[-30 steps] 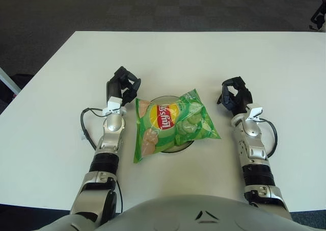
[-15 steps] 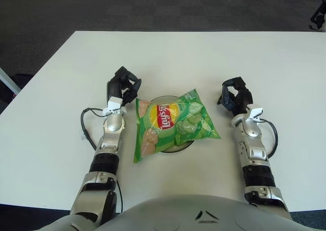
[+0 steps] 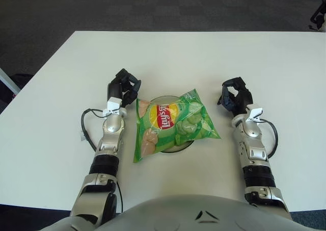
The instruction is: Put the snack into the plate.
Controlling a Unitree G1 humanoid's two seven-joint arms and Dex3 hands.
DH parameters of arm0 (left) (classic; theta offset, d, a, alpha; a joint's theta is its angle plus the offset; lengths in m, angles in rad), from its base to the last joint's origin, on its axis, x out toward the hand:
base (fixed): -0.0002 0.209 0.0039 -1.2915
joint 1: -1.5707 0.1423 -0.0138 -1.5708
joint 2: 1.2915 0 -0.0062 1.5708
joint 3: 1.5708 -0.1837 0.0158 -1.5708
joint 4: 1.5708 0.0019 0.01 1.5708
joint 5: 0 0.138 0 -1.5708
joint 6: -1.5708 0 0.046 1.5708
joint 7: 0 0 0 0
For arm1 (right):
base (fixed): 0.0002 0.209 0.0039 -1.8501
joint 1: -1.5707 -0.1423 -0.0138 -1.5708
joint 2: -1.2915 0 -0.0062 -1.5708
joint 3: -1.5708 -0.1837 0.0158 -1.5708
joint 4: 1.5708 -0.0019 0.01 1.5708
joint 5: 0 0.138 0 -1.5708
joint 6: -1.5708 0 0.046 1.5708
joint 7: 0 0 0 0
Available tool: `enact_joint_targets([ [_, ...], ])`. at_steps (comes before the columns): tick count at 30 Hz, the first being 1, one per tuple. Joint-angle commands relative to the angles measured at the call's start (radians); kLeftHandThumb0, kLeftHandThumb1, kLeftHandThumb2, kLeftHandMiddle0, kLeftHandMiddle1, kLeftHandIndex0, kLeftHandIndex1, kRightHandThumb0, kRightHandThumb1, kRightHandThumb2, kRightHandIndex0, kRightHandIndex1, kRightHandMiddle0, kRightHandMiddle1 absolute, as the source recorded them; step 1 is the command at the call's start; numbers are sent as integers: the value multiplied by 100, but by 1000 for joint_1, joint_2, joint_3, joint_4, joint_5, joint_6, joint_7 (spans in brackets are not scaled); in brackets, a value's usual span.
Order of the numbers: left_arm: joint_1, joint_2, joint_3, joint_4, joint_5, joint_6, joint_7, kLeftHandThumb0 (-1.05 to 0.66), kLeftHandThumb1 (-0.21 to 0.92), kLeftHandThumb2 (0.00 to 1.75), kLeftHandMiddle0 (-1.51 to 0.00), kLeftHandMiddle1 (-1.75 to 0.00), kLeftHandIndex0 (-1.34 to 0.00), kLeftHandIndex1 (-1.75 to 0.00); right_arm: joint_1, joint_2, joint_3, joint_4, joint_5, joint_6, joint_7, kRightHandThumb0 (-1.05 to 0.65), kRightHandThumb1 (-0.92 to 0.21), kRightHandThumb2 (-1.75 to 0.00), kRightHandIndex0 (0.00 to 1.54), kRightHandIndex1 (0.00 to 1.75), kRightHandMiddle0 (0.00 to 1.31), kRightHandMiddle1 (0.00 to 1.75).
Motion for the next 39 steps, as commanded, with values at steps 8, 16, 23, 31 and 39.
enact_joint_targets([
  [8, 28, -34, 43, -101, -223, 196, -145, -22, 92, 31, -97, -175, -69, -175, 23, -7, 1, 13, -12, 16, -6, -38, -69, -83, 90, 175, 35, 175],
  [16, 32, -35, 58, -126, -253, 239, -179, -21, 92, 30, -94, -175, -63, -175, 24, -8, 3, 12, -12, 16, -6, -38, -68, -84, 90, 175, 35, 175],
  [23, 32, -35, 66, -124, -251, 237, -196, -21, 92, 29, -93, -175, -62, -175, 24, -10, 4, 12, -14, 14, -8, -38, -68, -84, 91, 175, 35, 175],
  [31, 29, -33, 70, -113, -243, 225, -208, -21, 92, 29, -92, -175, -62, -175, 24, -13, 6, 13, -16, 13, -9, -38, -67, -85, 91, 175, 36, 175],
  [39, 27, -31, 67, -106, -224, 209, -208, -21, 92, 28, -91, -175, -62, -175, 23, -13, 4, 17, -18, 12, -5, -38, -67, -86, 92, 175, 36, 175],
])
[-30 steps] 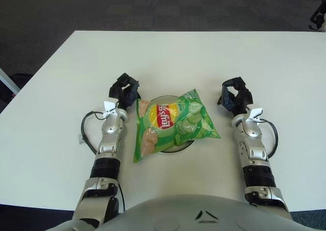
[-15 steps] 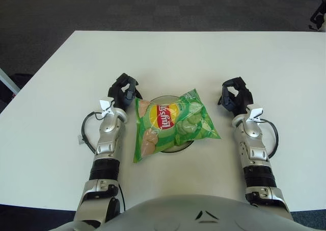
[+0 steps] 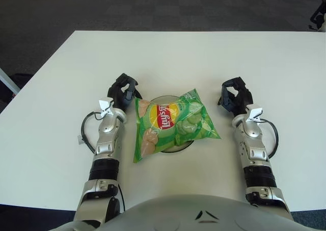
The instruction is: Put the snack into the plate.
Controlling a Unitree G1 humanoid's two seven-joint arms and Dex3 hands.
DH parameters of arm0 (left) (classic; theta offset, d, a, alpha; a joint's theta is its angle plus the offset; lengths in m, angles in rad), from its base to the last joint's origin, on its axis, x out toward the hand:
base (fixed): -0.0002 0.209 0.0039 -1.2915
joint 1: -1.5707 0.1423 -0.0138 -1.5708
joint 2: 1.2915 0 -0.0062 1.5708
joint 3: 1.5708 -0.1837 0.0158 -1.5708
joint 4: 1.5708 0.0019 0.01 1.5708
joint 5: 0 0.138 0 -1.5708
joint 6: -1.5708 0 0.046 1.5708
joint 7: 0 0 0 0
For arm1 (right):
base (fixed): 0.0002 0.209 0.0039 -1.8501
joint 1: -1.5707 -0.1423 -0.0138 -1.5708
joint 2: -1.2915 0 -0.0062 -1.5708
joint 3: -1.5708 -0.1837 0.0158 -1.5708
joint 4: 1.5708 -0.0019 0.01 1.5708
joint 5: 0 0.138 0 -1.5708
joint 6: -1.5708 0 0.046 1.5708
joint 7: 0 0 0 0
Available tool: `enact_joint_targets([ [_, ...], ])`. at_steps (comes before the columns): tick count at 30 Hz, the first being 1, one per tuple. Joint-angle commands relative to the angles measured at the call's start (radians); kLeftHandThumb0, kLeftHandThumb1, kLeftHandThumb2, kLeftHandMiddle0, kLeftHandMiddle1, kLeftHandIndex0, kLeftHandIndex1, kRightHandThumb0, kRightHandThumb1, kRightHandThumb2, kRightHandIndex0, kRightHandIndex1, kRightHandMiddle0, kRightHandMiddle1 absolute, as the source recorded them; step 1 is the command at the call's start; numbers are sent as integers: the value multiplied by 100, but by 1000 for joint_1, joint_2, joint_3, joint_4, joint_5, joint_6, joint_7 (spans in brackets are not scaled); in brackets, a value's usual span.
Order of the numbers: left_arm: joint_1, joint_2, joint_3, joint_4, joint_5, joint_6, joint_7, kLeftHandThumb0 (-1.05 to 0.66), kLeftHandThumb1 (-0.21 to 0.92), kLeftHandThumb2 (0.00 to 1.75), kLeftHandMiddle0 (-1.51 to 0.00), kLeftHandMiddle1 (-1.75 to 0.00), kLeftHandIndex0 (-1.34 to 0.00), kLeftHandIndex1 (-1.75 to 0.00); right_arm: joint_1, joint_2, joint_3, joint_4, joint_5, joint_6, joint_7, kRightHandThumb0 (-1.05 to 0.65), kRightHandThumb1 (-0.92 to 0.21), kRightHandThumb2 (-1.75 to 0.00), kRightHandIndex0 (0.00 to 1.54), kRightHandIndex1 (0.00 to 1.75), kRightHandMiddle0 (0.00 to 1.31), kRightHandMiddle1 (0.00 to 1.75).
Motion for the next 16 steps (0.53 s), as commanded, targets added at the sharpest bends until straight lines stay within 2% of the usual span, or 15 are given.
enact_joint_targets([
  [1, 0, 6, 3, 9, 8, -18, -7, -21, 92, 28, -91, -175, -61, -175, 19, -3, -4, 18, 0, 14, -3, -38, -67, -86, 92, 175, 36, 175],
  [13, 2, 3, 0, 7, 32, -32, 6, -20, 92, 28, -89, -175, -61, -175, 20, -3, -7, 19, 12, 14, 17, -38, -67, -86, 92, 175, 36, 175],
  [16, 3, 5, -6, 16, 79, -65, 38, -20, 92, 28, -89, -175, -60, -175, 20, -3, -8, 20, 15, 12, 23, -38, -67, -86, 92, 175, 36, 175],
])
